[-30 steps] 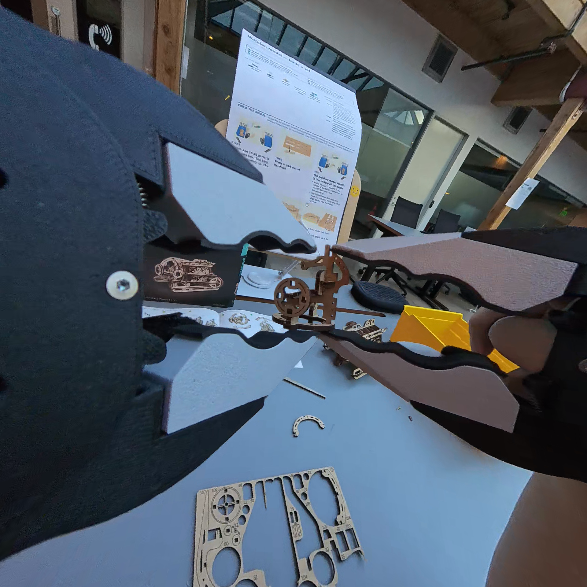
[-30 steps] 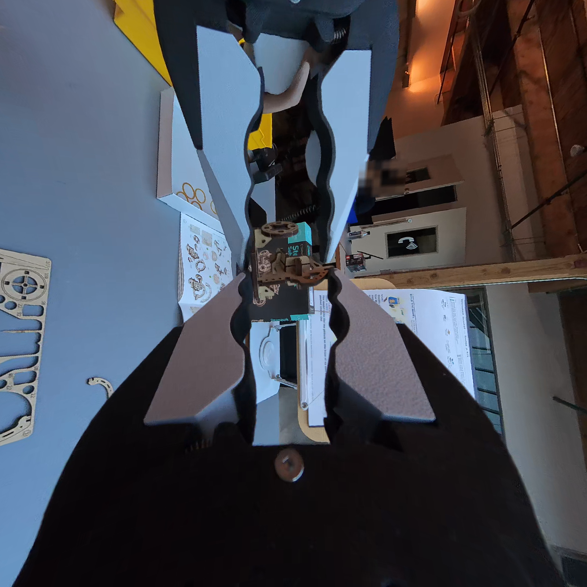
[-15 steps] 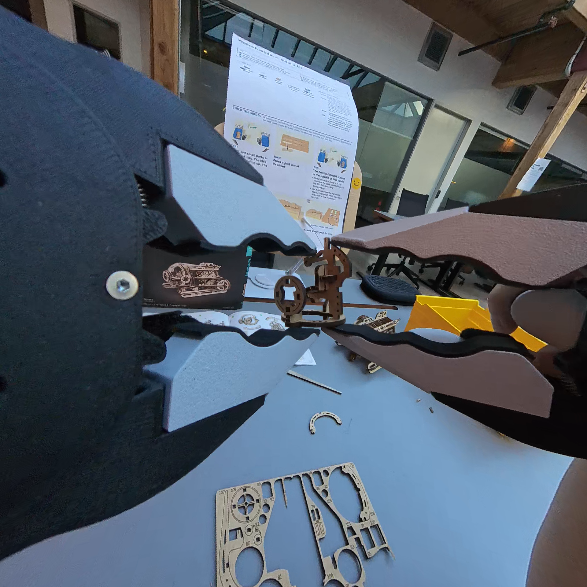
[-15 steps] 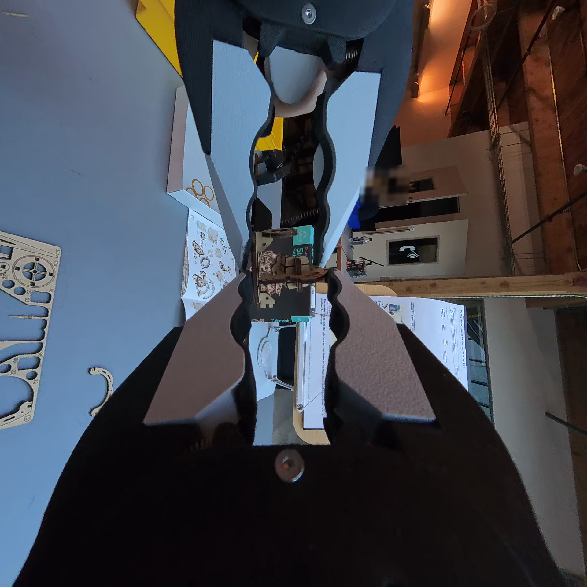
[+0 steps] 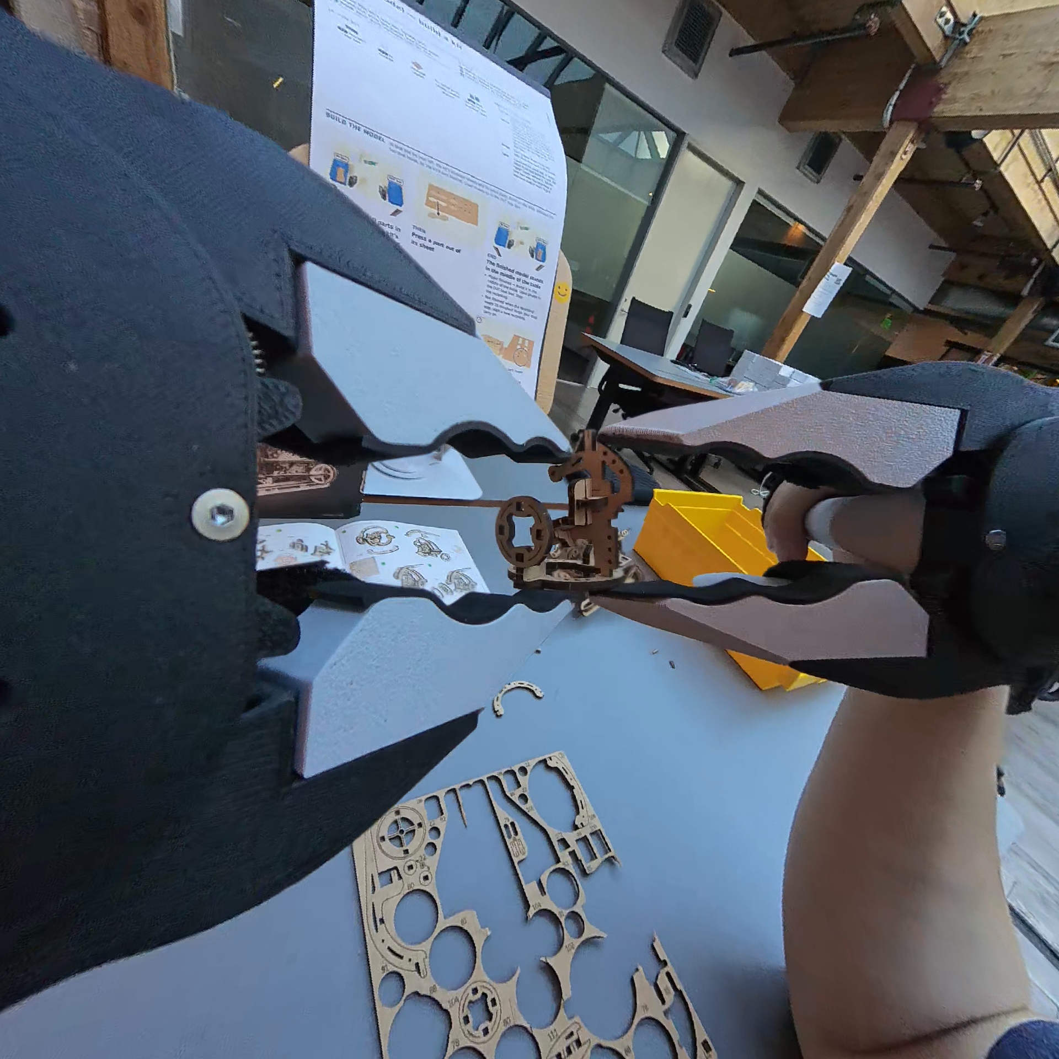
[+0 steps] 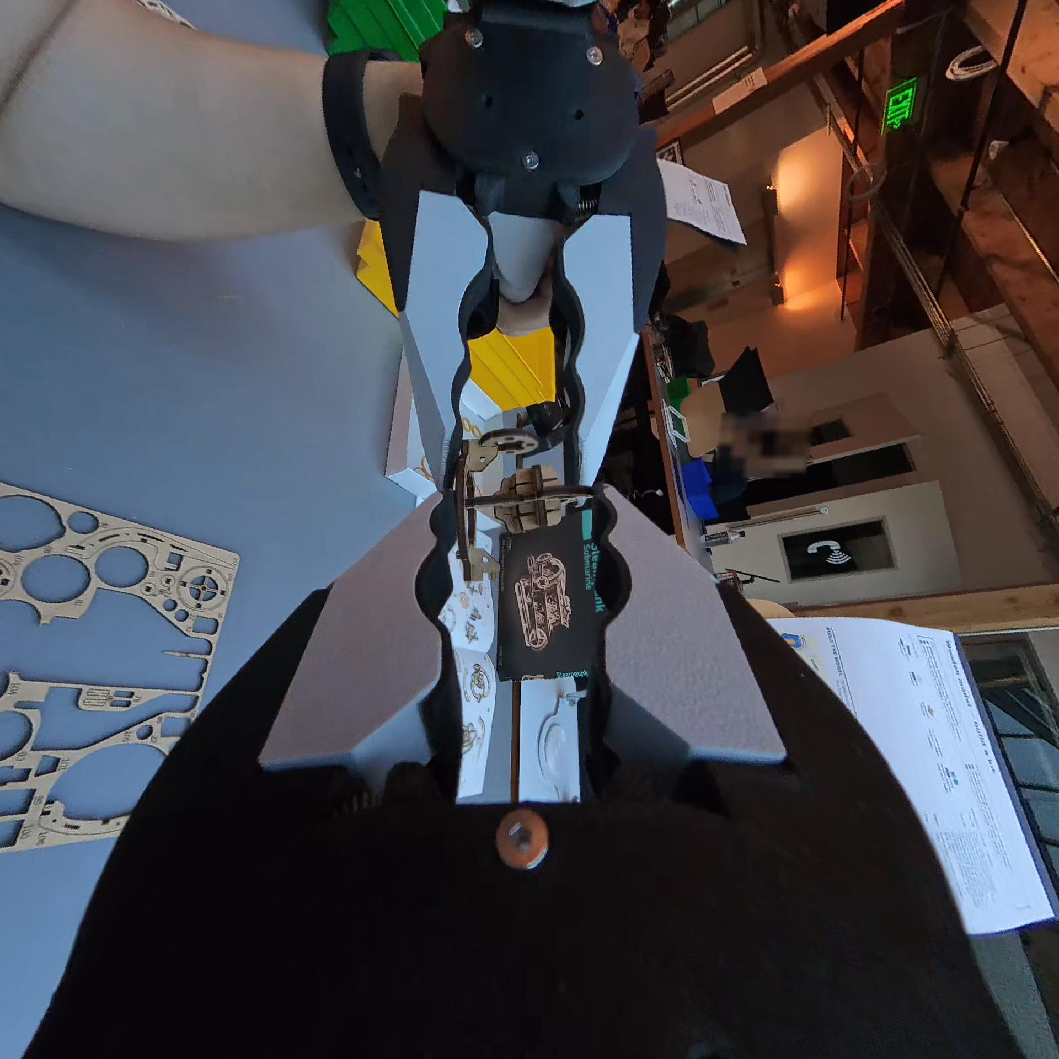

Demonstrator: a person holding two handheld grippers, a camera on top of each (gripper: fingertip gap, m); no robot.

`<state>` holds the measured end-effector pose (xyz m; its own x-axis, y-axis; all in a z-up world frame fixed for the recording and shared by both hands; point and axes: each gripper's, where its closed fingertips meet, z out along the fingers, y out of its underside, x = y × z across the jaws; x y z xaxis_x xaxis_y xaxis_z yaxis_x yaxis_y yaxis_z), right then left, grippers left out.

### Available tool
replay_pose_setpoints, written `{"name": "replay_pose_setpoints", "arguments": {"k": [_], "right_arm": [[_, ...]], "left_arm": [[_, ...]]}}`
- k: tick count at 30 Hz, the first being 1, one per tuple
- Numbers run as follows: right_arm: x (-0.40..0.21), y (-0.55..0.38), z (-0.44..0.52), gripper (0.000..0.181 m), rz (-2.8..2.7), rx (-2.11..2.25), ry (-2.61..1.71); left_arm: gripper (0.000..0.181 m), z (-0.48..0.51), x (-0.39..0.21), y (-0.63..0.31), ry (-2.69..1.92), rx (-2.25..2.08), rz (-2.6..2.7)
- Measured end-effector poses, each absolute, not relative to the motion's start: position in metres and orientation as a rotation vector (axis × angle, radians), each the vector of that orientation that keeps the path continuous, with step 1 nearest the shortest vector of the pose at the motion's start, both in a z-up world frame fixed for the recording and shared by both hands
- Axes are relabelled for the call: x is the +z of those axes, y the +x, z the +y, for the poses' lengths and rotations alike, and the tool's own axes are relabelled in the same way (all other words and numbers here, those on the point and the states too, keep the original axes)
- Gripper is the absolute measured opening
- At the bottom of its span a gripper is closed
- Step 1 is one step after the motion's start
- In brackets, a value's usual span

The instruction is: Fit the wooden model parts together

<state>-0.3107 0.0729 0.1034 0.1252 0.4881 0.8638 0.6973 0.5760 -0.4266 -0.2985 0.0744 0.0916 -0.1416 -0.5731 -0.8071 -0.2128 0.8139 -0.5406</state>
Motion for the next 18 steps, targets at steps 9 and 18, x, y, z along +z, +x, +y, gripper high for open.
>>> {"name": "replay_pose_setpoints", "arguments": {"k": [9, 18], "right_arm": [[0.106, -0.313, 0.059, 0.048, -1.527, -0.018, -1.04], [0.11, -0.317, 0.045, 0.047, -1.542, 0.043, -0.992]], "left_arm": [[0.042, 0.06, 0.094, -0.303, -0.582, -0.517, 1.737], [0.043, 0.044, 0.101, -0.31, -0.546, -0.747, 1.742]]}}
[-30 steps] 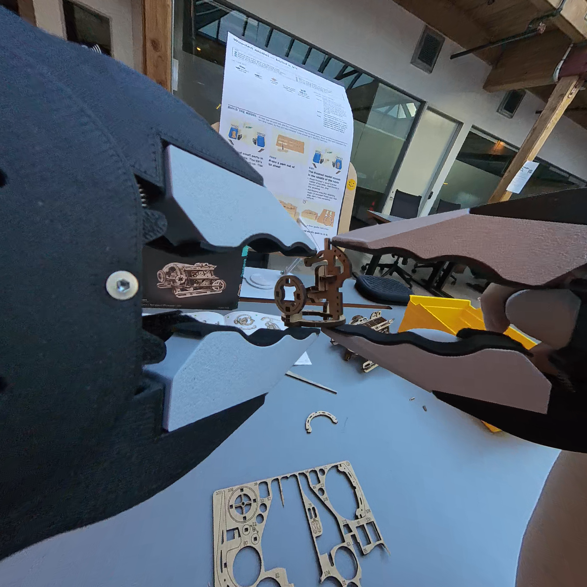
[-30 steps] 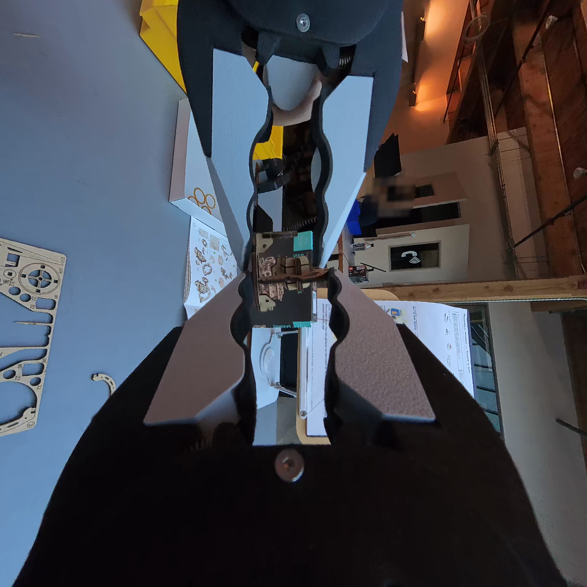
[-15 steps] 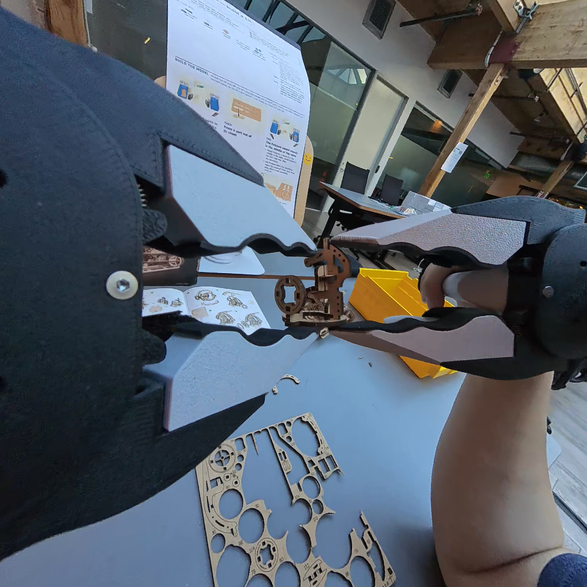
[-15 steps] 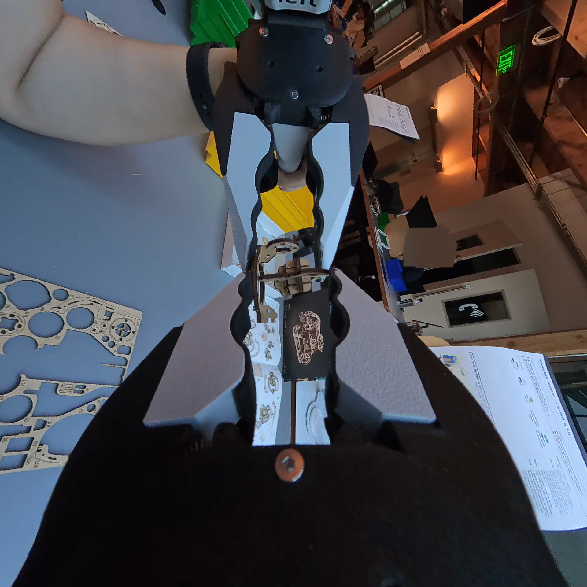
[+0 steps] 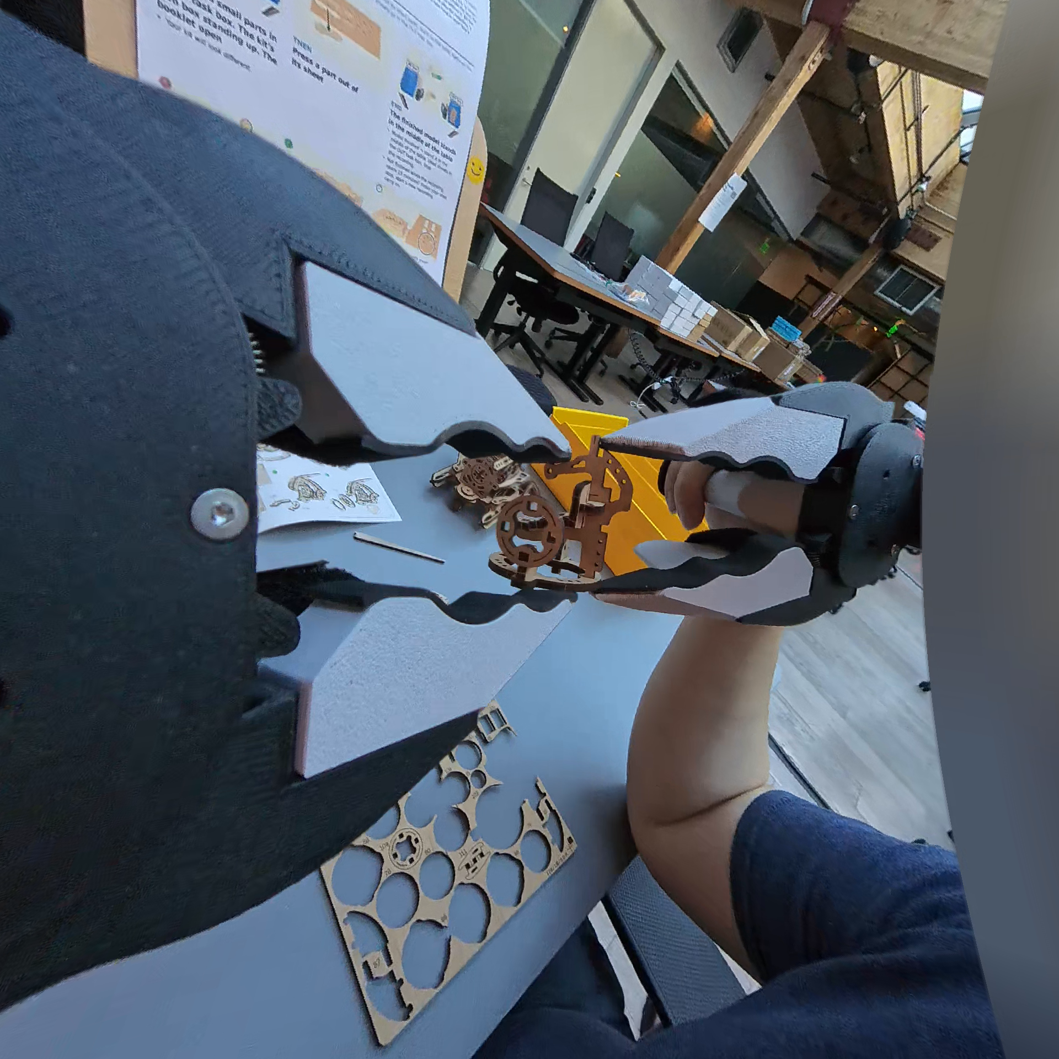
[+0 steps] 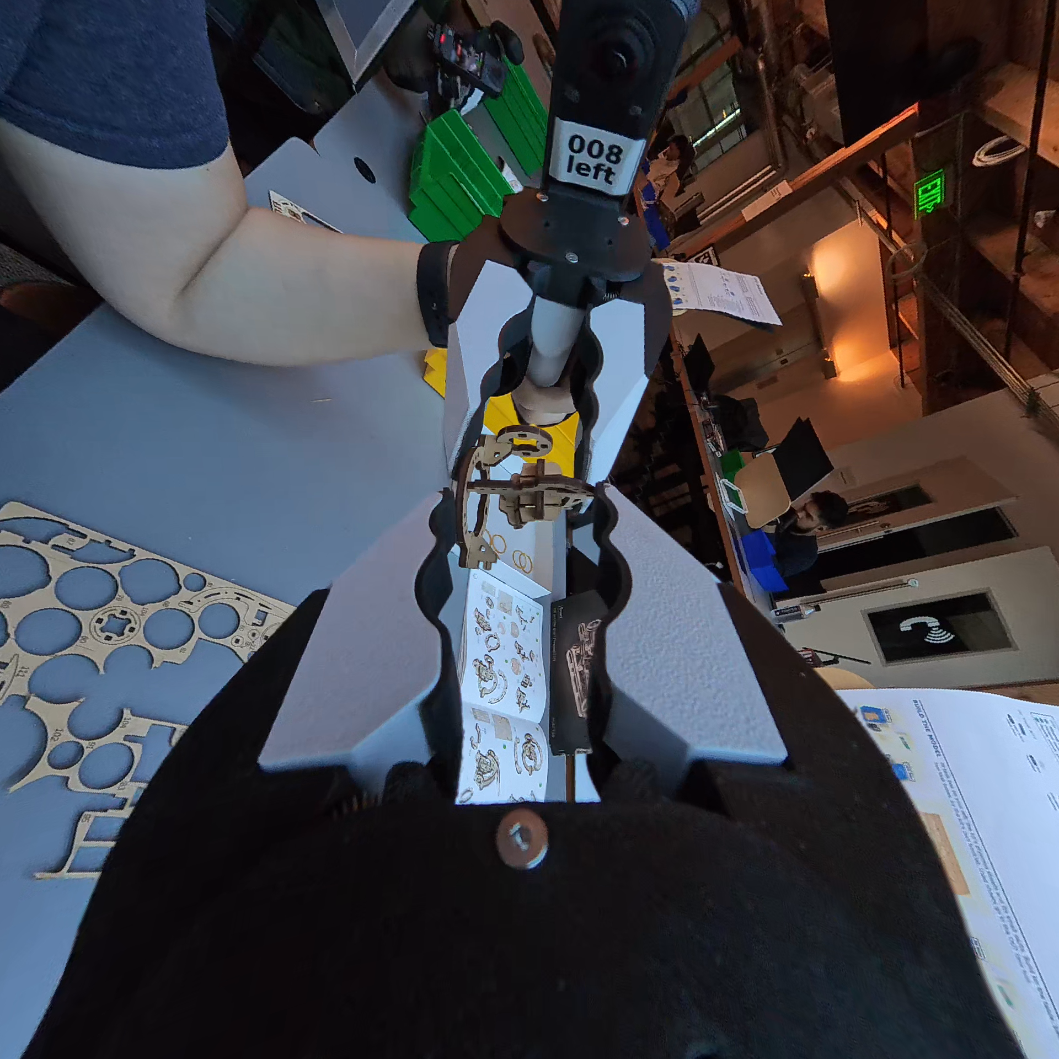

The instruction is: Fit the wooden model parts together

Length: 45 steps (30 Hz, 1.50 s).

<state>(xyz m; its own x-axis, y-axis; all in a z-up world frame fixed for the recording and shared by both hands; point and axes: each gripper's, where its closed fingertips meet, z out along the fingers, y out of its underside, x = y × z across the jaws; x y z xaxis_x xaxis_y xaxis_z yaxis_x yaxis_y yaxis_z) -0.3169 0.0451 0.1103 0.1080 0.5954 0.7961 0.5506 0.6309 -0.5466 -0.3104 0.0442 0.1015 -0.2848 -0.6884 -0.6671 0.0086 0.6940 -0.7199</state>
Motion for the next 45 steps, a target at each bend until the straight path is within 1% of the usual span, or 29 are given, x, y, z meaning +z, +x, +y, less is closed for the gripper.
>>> {"name": "replay_pose_setpoints", "arguments": {"k": [12, 19, 33, 36, 45], "right_arm": [[0.112, -0.322, 0.036, 0.048, -1.55, 0.129, -0.977], [0.121, -0.324, 0.043, 0.05, -1.496, 0.066, -0.94], [0.133, -0.33, 0.047, 0.047, -1.416, 0.118, -0.909], [0.137, -0.33, 0.049, 0.045, -1.382, 0.146, -0.927], [0.135, -0.329, 0.053, 0.047, -1.379, 0.147, -0.936]], "left_arm": [[0.042, 0.035, 0.104, -0.317, -0.509, -0.893, 1.757], [0.042, 0.039, 0.117, -0.317, -0.505, -0.973, 1.685], [0.043, 0.041, 0.127, -0.322, -0.495, -1.056, 1.631], [0.045, 0.043, 0.128, -0.323, -0.495, -1.032, 1.62], [0.042, 0.048, 0.128, -0.32, -0.497, -0.974, 1.605]]}}
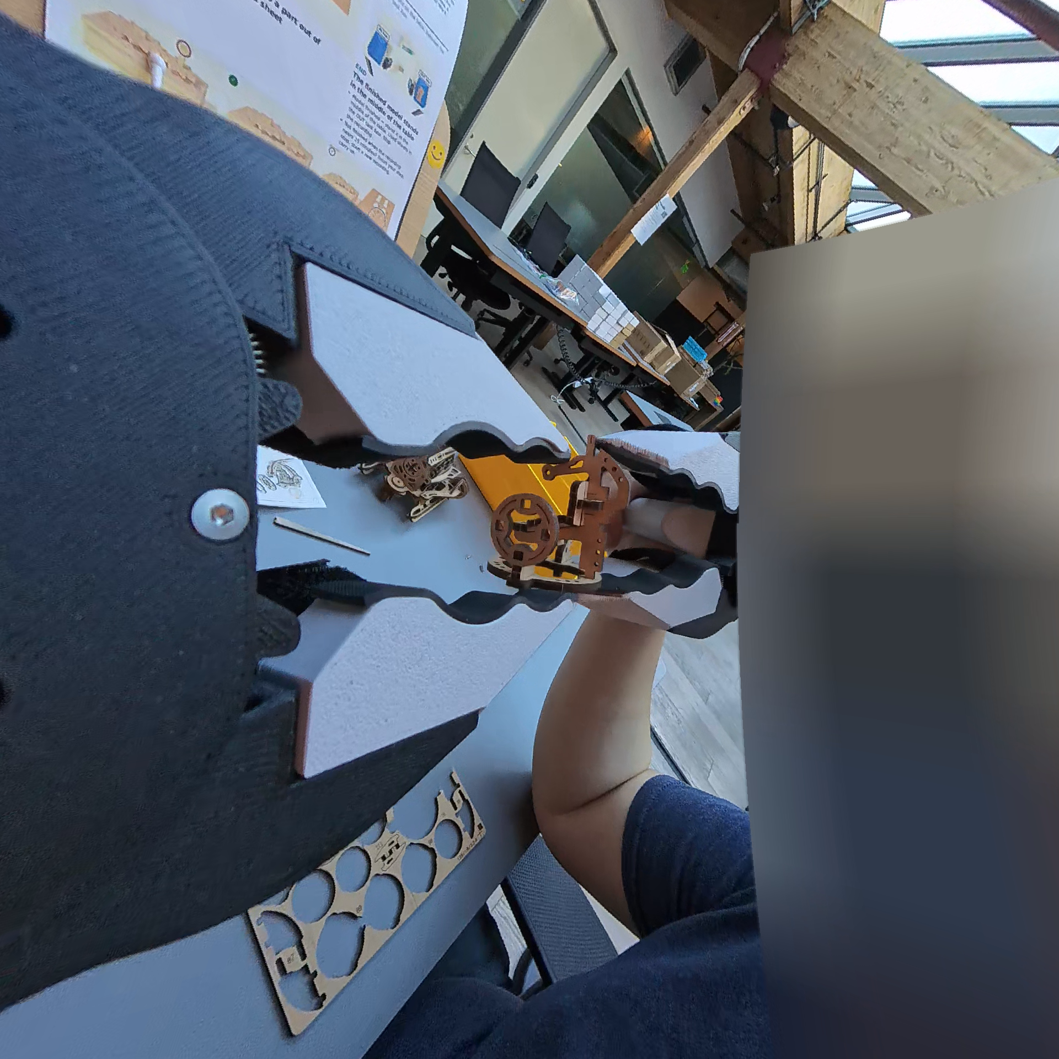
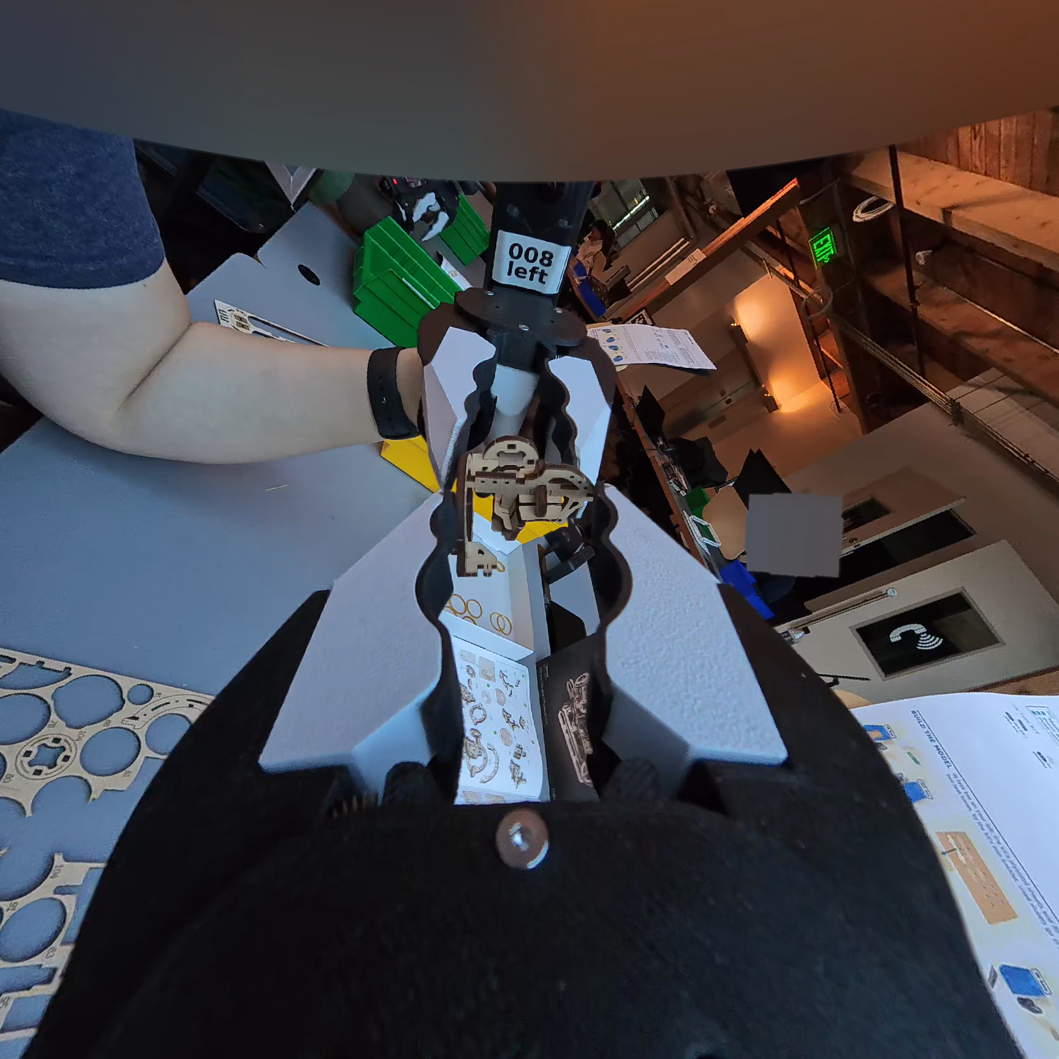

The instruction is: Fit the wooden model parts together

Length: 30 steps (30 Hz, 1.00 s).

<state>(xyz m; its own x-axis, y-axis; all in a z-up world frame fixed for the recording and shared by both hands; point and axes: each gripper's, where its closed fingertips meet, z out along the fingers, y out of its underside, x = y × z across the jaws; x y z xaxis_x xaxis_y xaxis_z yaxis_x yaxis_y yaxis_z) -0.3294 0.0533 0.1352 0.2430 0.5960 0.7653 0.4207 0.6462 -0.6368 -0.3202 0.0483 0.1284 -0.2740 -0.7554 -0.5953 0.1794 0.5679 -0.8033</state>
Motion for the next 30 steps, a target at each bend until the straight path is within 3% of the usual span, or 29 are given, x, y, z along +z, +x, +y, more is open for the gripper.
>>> {"name": "replay_pose_setpoints", "arguments": {"k": [29, 30], "right_arm": [[0.1403, -0.3259, 0.0592, 0.045, -1.341, 0.155, -0.942], [0.1391, -0.3255, 0.0591, 0.033, -1.348, 0.152, -0.947]], "left_arm": [[0.041, 0.054, 0.1346, -0.3167, -0.487, -0.953, 1.558], [0.041, 0.0554, 0.1378, -0.3168, -0.484, -0.948, 1.535]]}}
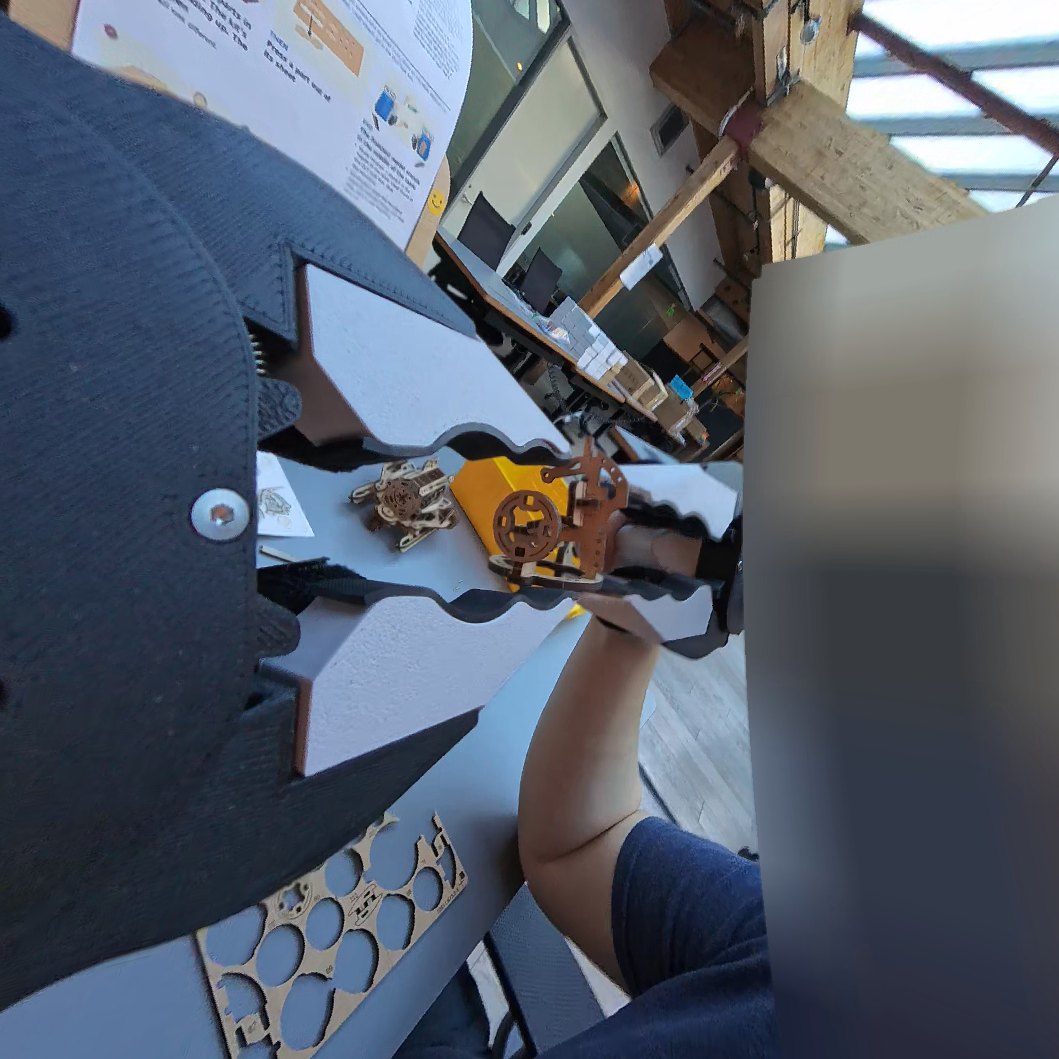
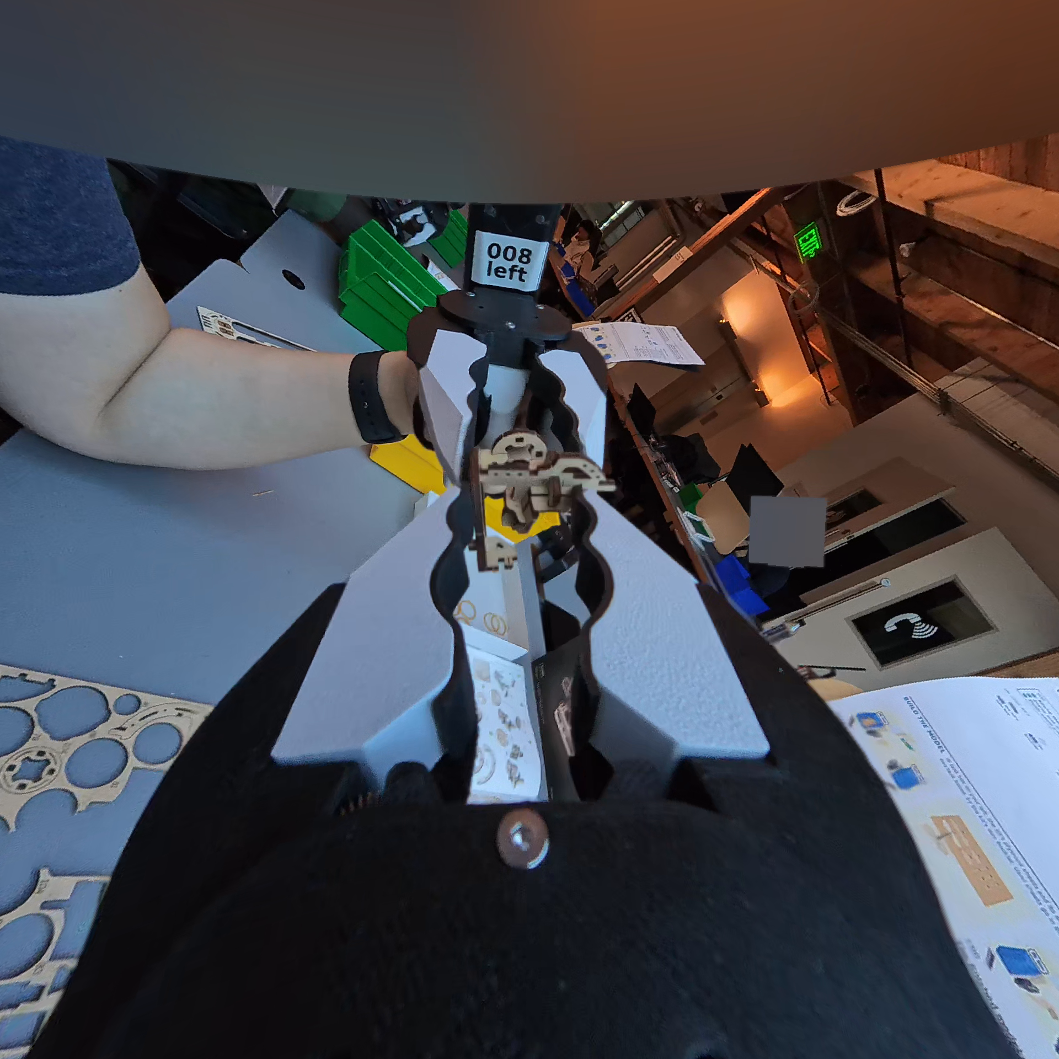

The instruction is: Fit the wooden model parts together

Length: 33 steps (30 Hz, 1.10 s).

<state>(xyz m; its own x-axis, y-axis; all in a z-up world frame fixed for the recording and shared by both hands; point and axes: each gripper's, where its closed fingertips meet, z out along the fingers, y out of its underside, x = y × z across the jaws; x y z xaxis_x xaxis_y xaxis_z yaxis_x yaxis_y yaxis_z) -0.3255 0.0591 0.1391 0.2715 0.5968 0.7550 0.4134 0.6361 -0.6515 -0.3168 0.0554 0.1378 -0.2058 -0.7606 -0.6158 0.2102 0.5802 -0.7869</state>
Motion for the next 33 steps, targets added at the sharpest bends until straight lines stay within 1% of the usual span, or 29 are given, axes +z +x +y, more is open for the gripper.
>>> {"name": "replay_pose_setpoints", "arguments": {"k": [6, 7, 8, 9, 11, 16, 18, 21, 22, 26, 33], "right_arm": [[0.137, -0.325, 0.064, 0.034, -1.347, 0.103, -0.973], [0.139, -0.326, 0.062, 0.036, -1.349, 0.111, -0.956], [0.142, -0.326, 0.061, 0.045, -1.335, 0.108, -0.939], [0.146, -0.324, 0.061, 0.049, -1.317, 0.1, -0.926], [0.148, -0.325, 0.054, 0.053, -1.325, 0.127, -0.892], [0.145, -0.329, 0.046, 0.052, -1.361, 0.177, -0.84], [0.147, -0.331, 0.04, 0.048, -1.366, 0.191, -0.799], [0.146, -0.333, 0.038, 0.05, -1.374, 0.208, -0.79], [0.146, -0.334, 0.04, 0.054, -1.368, 0.202, -0.787], [0.139, -0.338, 0.042, 0.053, -1.397, 0.205, -0.791], [0.147, -0.339, 0.038, 0.052, -1.361, 0.235, -0.753]], "left_arm": [[0.041, 0.059, 0.138, -0.317, -0.474, -0.885, 1.514], [0.041, 0.056, 0.139, -0.319, -0.467, -0.901, 1.52], [0.041, 0.054, 0.14, -0.32, -0.458, -0.914, 1.521], [0.041, 0.053, 0.141, -0.32, -0.455, -0.927, 1.514], [0.041, 0.048, 0.14, -0.321, -0.444, -0.97, 1.533], [0.042, 0.04, 0.139, -0.322, -0.409, -1.009, 1.548], [0.041, 0.038, 0.139, -0.323, -0.412, -1.025, 1.554], [0.041, 0.036, 0.138, -0.324, -0.397, -1.018, 1.565], [0.041, 0.036, 0.138, -0.324, -0.397, -1.02, 1.568], [0.041, 0.036, 0.135, -0.322, -0.4, -1.017, 1.583], [0.04, 0.034, 0.142, -0.325, -0.363, -1.045, 1.541]]}}
